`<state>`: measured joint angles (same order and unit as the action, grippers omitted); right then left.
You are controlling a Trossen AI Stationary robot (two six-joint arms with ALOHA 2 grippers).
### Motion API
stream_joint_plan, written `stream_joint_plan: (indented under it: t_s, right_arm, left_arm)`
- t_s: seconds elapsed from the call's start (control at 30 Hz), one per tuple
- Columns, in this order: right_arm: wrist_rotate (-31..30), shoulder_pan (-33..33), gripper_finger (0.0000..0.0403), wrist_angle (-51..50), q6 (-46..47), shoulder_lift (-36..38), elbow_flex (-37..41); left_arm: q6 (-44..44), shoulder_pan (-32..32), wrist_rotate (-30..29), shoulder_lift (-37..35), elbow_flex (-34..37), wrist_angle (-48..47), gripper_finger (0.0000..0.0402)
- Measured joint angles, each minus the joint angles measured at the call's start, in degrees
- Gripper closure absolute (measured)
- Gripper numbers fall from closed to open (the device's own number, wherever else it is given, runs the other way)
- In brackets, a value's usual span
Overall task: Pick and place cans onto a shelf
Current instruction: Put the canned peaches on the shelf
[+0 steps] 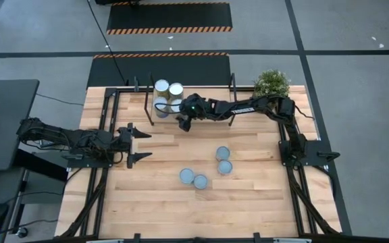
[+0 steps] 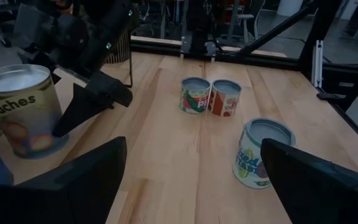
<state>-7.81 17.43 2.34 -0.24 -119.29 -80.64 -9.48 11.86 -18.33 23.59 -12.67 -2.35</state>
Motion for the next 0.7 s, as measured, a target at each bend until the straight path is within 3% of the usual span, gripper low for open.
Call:
stream_joint_plan:
  t_s: [0.57, 0.7]
  right_arm:
    - [0.3, 0.7, 0.003, -6.9, -4.5, 4.1, 0.0]
    - [-3.1, 0.8, 0.003, -9.8, -5.2, 5.5, 0.0]
  left_arm:
    - [-1.0, 0.0, 0.1, 0.0, 0.0, -0.4, 0.0026]
    - [-1.3, 0.0, 0.2, 0.0, 0.0, -0.7, 0.0026]
